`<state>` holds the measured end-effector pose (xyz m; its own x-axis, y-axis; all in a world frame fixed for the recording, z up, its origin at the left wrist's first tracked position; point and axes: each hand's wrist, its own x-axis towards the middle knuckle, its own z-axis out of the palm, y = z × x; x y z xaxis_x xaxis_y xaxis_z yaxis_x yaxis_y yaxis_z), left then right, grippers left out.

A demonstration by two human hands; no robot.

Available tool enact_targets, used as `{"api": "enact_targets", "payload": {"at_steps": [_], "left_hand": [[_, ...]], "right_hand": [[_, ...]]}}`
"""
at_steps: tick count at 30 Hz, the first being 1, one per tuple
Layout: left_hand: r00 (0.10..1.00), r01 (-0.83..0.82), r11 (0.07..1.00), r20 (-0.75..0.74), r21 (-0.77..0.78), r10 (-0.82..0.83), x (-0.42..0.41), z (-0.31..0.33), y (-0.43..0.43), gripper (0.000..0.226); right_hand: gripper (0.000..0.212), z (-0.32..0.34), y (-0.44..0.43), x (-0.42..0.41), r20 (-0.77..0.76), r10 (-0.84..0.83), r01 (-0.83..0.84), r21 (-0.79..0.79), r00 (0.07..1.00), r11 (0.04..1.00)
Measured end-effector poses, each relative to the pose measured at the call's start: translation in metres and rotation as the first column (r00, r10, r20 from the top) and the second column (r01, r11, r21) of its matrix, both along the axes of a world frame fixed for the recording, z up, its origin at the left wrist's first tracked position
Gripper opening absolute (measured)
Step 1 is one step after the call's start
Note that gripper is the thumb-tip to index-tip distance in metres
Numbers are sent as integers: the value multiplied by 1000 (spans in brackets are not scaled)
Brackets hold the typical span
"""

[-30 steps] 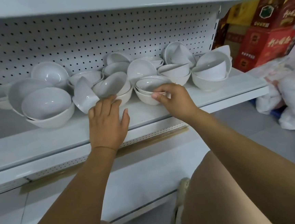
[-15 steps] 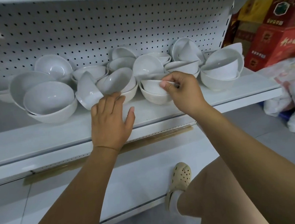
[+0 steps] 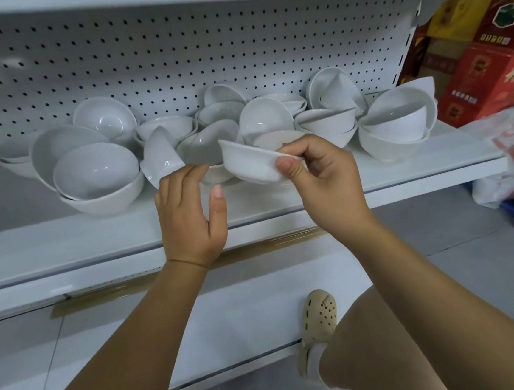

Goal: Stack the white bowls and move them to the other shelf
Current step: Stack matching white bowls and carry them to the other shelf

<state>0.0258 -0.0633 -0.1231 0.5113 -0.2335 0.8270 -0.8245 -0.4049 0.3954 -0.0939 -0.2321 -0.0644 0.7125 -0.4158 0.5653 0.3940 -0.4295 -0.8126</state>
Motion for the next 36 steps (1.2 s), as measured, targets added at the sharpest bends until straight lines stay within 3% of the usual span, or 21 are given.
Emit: {"api": "enact_targets", "payload": {"at_steps": [4,8,11,22,31,36], "left_hand": [[962,150,977,-204,-152,-180,-5,3,10,45],[907,282,954,-294,-106,-301,-4,6,16,49],[884,352,932,-297,-88,-362,0,2,20,50],[886,355,931,-348,87,-306,5,-5,19,39],[888,369,924,-331,99,-319,2,-4,18,36],[867,356,931,-399,81,-297,0,-4,18,48]], "right_hand": [[11,-18,12,-5,-19,62,-62,-18,998,998],[22,-27,17,0,-2,103,-103,-95,995,990],[12,-34,13,4,-6,116,-115,-137,993,984],[6,-52,-13,6,-52,49,-61,-242,997,968],[18,-47,-27,-3,-92,35,-64,-325,995,943],[14,-31,-43,-12,-117,-29,-21,-405,993,914]]}}
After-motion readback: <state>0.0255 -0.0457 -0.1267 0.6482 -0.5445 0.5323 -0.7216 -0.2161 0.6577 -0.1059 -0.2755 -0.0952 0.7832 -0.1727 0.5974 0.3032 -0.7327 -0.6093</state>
